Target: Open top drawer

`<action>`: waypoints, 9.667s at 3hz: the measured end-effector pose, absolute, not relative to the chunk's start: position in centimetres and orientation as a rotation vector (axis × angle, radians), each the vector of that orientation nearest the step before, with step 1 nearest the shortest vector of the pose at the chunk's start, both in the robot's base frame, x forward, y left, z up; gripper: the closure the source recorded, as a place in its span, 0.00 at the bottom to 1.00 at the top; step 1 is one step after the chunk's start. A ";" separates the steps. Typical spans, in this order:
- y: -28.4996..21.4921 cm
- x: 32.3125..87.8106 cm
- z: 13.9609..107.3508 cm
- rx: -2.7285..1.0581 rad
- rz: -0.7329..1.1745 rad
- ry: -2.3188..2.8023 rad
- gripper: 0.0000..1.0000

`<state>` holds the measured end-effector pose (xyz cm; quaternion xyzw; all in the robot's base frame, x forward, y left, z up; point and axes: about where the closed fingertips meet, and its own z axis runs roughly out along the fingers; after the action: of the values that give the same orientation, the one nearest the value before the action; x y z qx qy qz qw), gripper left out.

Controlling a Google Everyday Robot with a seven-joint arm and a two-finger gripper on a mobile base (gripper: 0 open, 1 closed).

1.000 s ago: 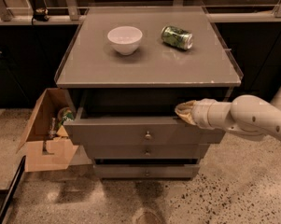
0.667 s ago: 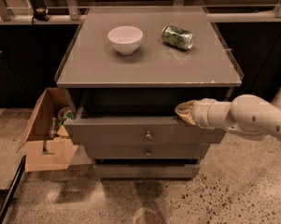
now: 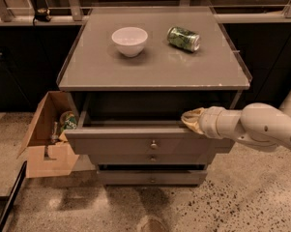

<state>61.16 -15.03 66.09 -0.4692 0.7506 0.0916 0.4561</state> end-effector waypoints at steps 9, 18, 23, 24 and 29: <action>-13.7 60.2 67.0 -1.249 0.259 1.875 1.00; -11.0 55.7 65.8 -1.459 0.304 1.923 1.00; -10.7 53.3 65.1 -1.470 0.326 1.956 1.00; -10.6 52.8 65.0 -1.468 0.332 1.956 1.00; -9.7 50.7 64.9 -1.477 0.374 1.922 0.62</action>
Offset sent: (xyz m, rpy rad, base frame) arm 0.0388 0.0030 0.0057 -0.0406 -0.0149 -0.0185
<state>50.73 -9.66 64.93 -0.5669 0.7376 0.1434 0.3376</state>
